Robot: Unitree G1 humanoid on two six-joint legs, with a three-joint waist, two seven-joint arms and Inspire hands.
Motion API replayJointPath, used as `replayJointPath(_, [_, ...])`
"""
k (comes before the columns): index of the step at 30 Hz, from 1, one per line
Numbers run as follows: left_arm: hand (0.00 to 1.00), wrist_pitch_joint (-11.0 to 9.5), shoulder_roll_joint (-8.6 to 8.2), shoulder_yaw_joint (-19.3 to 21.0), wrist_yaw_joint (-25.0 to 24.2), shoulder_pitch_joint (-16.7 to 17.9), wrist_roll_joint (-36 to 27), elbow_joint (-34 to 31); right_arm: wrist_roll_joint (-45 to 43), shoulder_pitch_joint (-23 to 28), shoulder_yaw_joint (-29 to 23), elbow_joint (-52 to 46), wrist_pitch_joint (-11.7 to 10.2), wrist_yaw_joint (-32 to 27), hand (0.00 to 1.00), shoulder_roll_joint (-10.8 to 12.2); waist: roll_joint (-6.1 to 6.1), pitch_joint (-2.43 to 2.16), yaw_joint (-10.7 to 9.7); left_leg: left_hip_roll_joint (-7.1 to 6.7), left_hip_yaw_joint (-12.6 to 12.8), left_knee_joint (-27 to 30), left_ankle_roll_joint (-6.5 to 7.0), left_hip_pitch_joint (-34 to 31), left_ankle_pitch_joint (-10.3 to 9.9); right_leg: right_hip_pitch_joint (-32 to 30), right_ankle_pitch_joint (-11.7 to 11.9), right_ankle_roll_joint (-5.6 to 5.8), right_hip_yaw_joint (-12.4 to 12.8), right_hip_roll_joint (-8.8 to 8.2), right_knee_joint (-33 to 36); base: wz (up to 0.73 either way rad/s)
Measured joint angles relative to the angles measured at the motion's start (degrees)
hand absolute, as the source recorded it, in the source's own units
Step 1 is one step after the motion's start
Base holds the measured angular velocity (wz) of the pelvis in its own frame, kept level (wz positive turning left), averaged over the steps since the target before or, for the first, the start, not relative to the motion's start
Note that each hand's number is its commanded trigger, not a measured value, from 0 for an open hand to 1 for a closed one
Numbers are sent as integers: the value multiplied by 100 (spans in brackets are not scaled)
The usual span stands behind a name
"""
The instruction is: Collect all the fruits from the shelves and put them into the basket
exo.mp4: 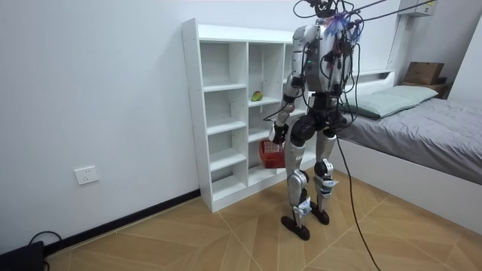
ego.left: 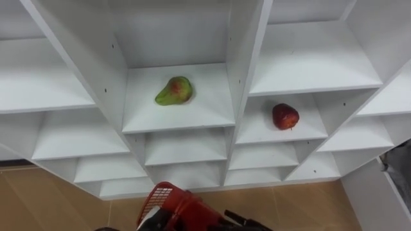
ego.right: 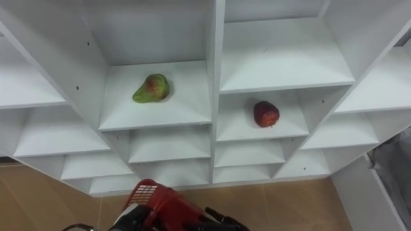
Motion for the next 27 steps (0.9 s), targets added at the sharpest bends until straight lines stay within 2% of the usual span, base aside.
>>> replayJointPath(6, [100,27,37,280,10,114,-1,165,-1,94,-48,-243,-5,-132,0,-160,23,-5,0,5,1,-90,0,201,-1,258,44,9,-13,30,-194,0])
replayJointPath(12, [100,47,89,509,189,340,-76,165,9,302,-461,-533,-22,-350,0,-261,39,-14,-16,3,6,-185,-4,332,1,367,48,16,-8,50,-274,0])
replayJointPath(15, [100,46,107,556,244,361,-225,165,-30,382,-555,-909,-73,-438,0,-388,36,-13,-28,-1,7,-206,-4,367,2,394,48,16,-6,47,-274,0])
replayJointPath(19, [100,-45,124,755,384,436,-220,161,-596,613,-824,-1753,-336,-496,0,-469,-18,0,-31,-1,10,-214,-7,402,3,426,46,18,2,50,-282,0])
replayJointPath(21, [100,-136,148,759,396,453,-221,160,-1080,618,-906,-2036,-386,-535,0,-475,-37,11,-36,-1,8,-209,-7,417,3,437,46,18,-1,47,-280,0])
replayJointPath(25, [100,-418,247,983,395,531,-198,118,-2400,802,-951,-3141,-576,-691,0,-675,-95,31,-7,0,16,-210,-8,409,4,434,45,19,-4,44,-272,0])
replayJointPath(27, [100,-428,297,1046,387,567,-197,123,-2861,855,-994,-3457,-701,-784,0,-694,-116,21,-7,0,14,-209,-8,409,4,438,45,19,-7,45,-275,0])
